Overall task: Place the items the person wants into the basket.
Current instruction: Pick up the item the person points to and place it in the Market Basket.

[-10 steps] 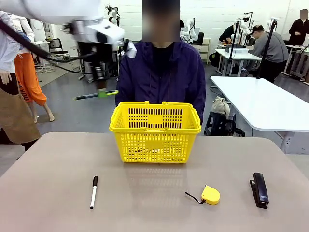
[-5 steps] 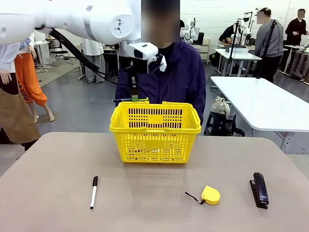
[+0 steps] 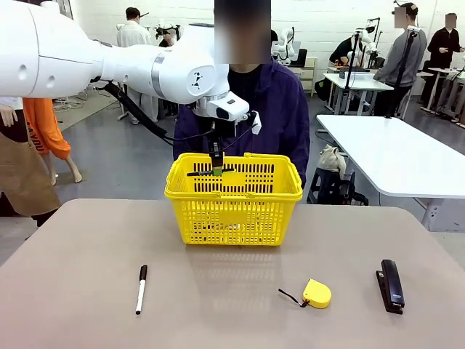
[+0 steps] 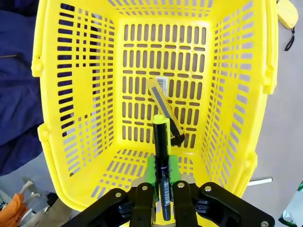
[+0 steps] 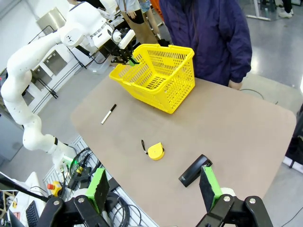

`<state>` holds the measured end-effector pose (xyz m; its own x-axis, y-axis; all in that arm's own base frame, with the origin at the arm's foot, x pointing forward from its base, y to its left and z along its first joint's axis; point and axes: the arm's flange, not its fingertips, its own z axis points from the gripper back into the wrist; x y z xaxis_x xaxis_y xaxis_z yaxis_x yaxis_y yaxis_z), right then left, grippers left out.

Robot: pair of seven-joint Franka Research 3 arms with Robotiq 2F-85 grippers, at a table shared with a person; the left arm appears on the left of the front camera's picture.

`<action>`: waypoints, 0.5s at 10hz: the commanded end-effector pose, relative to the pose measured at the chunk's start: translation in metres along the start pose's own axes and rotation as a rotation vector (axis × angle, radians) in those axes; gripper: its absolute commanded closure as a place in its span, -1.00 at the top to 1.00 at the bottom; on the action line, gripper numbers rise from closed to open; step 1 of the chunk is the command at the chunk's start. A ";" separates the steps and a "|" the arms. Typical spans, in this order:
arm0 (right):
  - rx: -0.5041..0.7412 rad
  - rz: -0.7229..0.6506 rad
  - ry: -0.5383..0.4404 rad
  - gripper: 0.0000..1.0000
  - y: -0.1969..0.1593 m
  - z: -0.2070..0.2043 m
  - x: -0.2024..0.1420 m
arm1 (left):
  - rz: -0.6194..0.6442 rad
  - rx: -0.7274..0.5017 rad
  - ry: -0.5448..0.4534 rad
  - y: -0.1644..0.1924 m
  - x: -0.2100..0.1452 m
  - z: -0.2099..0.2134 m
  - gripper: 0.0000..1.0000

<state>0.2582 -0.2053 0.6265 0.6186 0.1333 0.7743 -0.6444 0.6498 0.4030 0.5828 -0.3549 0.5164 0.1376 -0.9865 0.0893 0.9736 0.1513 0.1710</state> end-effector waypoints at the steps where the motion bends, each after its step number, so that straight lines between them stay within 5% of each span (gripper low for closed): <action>1: 0.019 0.013 -0.027 1.00 -0.001 -0.002 0.000 | 0.000 -0.006 0.012 -0.001 -0.001 0.000 -0.76; 5: 0.019 0.013 -0.027 1.00 -0.001 -0.002 0.000 | 0.000 -0.006 0.012 -0.001 -0.001 0.000 -0.76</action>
<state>0.2582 -0.2053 0.6265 0.6186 0.1333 0.7743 -0.6445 0.6498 0.4030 0.5821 -0.3556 0.5152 0.1369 -0.9869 0.0853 0.9747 0.1495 0.1660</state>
